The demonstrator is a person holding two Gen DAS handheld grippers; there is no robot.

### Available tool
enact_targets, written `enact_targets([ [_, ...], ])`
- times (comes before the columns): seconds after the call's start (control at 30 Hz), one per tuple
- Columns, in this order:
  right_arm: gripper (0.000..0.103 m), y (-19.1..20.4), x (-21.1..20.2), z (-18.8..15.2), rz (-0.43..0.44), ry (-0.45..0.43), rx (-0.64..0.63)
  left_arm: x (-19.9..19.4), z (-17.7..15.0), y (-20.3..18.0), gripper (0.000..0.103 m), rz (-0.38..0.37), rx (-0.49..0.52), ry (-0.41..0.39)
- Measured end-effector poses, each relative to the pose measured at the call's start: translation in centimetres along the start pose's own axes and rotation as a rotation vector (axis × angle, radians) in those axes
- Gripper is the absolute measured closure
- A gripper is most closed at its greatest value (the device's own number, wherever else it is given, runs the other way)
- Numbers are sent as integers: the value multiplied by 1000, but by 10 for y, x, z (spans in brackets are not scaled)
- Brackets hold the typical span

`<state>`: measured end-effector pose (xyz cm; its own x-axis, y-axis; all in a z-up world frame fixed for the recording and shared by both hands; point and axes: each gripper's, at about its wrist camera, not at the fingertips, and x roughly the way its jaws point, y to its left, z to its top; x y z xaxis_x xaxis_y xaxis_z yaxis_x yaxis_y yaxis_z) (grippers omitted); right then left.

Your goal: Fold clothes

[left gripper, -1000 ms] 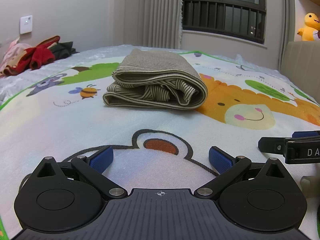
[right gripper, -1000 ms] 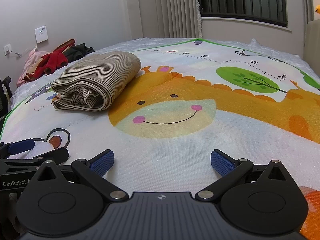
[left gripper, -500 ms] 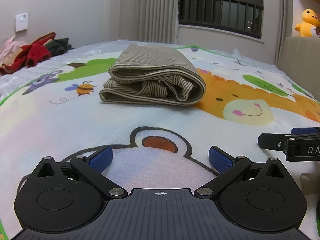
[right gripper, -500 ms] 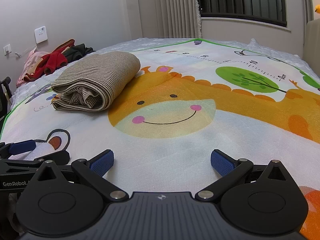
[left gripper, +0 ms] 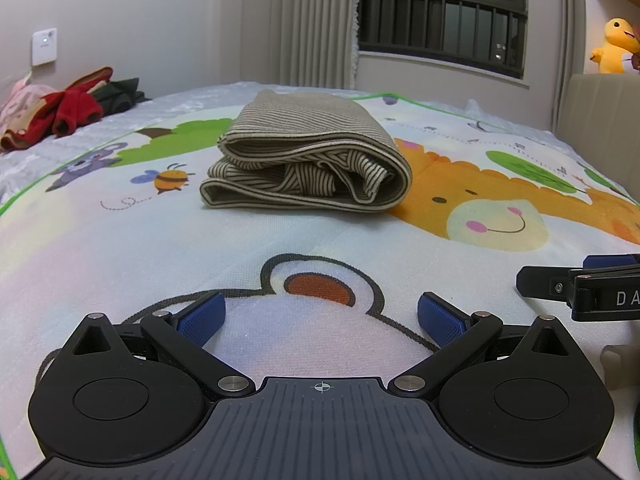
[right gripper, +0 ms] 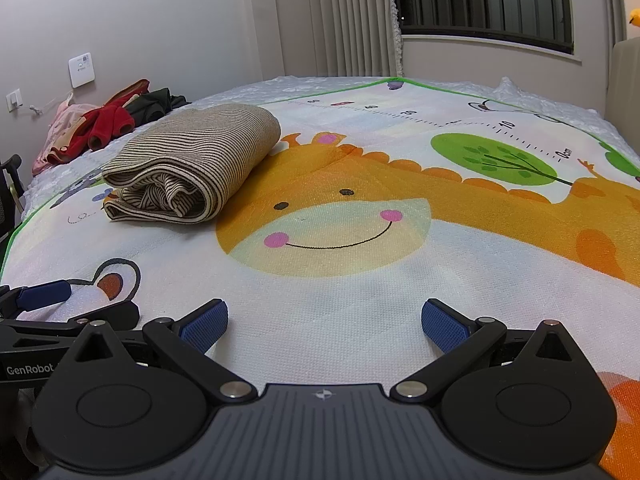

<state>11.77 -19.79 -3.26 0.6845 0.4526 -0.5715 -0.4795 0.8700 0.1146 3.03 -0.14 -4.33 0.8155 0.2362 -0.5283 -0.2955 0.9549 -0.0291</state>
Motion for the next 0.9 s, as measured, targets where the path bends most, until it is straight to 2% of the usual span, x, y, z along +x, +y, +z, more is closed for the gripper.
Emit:
enact_targets([
  [0.5,0,4,2,0,-29,11,-14,-2,1,3,0,-16,-20,0],
  [0.77,0,11,3,2,-70,39,-28,-8,11,15,0,-69,-59,6],
  [0.87,0,19,2,4,-102,57,-38,-15,18,28,0,-93,-57,-40],
  [0.9,0,26,2,7,-87,70,-50,-17,21,33,0,-95,-59,-57],
])
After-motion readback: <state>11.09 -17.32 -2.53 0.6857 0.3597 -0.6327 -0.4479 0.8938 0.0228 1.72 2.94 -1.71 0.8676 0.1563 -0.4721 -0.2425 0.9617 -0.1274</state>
